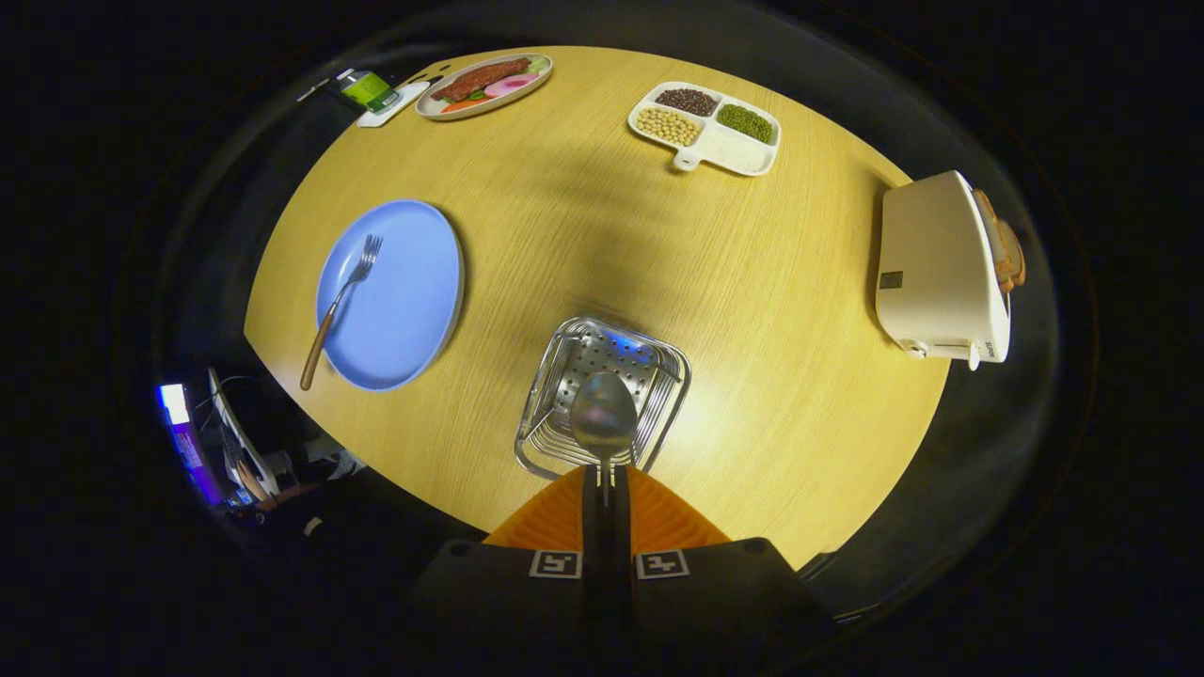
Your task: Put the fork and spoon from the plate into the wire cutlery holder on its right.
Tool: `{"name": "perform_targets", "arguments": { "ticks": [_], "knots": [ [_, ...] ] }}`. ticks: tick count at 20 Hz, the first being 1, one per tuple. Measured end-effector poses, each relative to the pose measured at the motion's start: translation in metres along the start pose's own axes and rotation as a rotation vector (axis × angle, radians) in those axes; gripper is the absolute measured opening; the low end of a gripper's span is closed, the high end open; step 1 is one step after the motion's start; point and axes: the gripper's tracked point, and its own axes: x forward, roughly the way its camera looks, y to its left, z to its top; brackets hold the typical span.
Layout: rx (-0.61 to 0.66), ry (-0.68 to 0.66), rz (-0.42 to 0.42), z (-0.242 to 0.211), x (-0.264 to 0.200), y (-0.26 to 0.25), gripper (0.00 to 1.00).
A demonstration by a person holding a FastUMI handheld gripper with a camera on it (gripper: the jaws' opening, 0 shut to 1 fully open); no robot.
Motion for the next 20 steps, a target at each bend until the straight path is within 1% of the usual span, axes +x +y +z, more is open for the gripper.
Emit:
{"name": "perform_targets", "arguments": {
  "ticks": [1, 2, 3, 7, 9, 11, 12, 14, 15, 17, 19, 20],
  "knots": [
    [-0.001, 0.017, 0.011, -0.001, -0.001, 0.002, 0.06],
    [-0.005, 0.005, 0.016, 0.003, 0.000, 0.002, 0.07],
    [-0.003, -0.016, 0.008, 0.008, 0.000, 0.000, 0.06],
    [0.029, -0.015, 0.006, 0.006, 0.002, -0.003, 0.08],
    [0.043, -0.037, 0.014, 0.009, 0.001, -0.003, 0.10],
    [0.071, -0.066, 0.019, 0.013, -0.004, -0.004, 0.15],
    [0.085, -0.088, 0.020, 0.015, -0.007, -0.005, 0.15],
    [0.106, -0.150, 0.032, 0.022, -0.017, -0.003, 0.20],
    [0.114, -0.183, 0.032, 0.024, -0.023, -0.002, 0.28],
    [0.129, -0.257, 0.042, 0.030, -0.039, 0.007, 0.38],
    [0.134, -0.334, 0.055, 0.038, -0.056, 0.022, 0.41],
    [0.140, -0.366, 0.066, 0.040, -0.063, 0.033, 0.41]
  ]
}}
